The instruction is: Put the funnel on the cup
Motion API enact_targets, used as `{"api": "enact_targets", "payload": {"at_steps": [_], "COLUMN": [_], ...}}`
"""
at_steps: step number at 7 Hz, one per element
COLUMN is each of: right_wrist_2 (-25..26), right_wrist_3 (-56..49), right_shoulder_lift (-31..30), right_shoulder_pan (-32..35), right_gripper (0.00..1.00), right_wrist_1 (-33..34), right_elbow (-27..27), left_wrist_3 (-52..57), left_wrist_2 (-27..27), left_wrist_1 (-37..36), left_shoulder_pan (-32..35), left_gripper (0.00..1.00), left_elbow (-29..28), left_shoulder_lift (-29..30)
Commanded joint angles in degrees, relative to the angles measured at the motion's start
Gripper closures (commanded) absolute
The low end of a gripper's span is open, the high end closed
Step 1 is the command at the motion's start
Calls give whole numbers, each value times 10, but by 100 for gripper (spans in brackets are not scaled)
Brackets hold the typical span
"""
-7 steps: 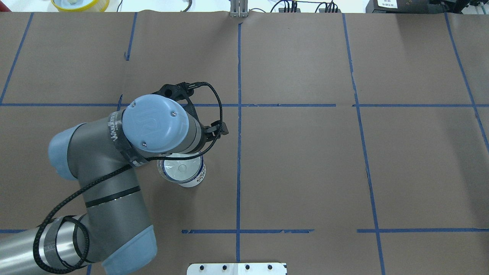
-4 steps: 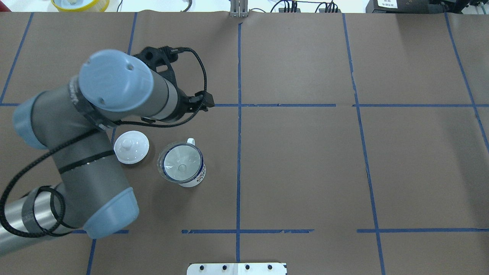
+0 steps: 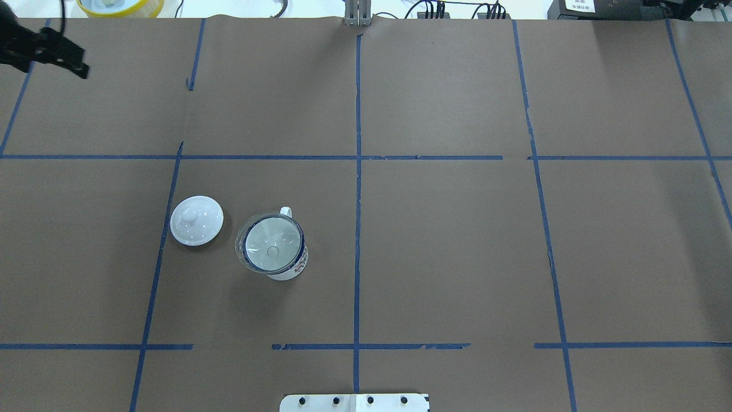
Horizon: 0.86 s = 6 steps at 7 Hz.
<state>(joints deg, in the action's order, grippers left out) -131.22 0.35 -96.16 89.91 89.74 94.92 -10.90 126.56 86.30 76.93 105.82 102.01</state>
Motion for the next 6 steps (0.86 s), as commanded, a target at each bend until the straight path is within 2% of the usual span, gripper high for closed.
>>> {"api": "enact_targets", "payload": {"at_steps": [1, 3, 4, 6], "right_wrist_2": [0, 0, 0, 0], "right_wrist_3": [0, 0, 0, 0], "right_shoulder_lift": [0, 0, 0, 0], "right_shoulder_pan": [0, 0, 0, 0], "right_gripper": [0, 0, 0, 0], "right_wrist_1": [0, 0, 0, 0], "right_elbow": [-1, 0, 0, 0], "left_wrist_3": [145, 189, 190, 191], "left_wrist_2": [9, 82, 83, 83], "left_wrist_1": [3, 5, 5, 5], "left_shoulder_pan": [58, 129, 155, 161], "left_gripper": [0, 0, 0, 0], "left_elbow": [-41, -118, -132, -139], "left_shoulder_lift": [-93, -104, -110, -113]}}
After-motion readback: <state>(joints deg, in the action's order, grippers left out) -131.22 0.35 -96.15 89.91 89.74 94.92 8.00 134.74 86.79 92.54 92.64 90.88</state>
